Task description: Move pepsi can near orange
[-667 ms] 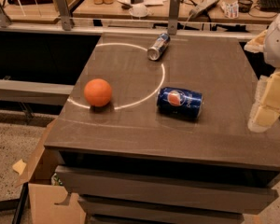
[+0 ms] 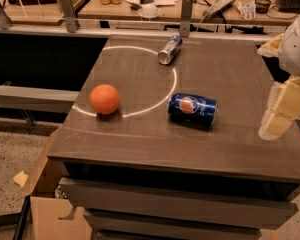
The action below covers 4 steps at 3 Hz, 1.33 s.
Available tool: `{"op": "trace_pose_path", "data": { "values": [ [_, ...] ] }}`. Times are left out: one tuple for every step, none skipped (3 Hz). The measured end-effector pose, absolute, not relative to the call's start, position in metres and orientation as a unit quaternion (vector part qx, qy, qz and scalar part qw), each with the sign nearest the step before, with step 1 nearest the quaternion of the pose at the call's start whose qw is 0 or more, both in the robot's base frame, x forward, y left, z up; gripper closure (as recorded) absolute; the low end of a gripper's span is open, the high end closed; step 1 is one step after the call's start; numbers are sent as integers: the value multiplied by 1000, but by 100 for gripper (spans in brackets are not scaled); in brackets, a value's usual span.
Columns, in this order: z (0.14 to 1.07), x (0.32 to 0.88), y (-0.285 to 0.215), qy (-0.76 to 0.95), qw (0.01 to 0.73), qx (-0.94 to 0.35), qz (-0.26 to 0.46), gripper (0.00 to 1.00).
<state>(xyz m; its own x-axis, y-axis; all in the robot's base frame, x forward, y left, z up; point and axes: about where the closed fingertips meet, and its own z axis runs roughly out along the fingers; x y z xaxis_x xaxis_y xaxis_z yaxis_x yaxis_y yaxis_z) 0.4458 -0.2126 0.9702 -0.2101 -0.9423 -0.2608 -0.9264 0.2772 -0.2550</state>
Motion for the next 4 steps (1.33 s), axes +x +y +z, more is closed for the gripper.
{"op": "trace_pose_path", "data": {
  "values": [
    [957, 458, -203, 771, 231, -593, 5, 0],
    [937, 472, -191, 772, 260, -580, 21, 0],
    [914, 492, -180, 779, 274, -563, 37, 0],
    [890, 510, -172, 788, 272, -550, 60, 0]
  ]
}}
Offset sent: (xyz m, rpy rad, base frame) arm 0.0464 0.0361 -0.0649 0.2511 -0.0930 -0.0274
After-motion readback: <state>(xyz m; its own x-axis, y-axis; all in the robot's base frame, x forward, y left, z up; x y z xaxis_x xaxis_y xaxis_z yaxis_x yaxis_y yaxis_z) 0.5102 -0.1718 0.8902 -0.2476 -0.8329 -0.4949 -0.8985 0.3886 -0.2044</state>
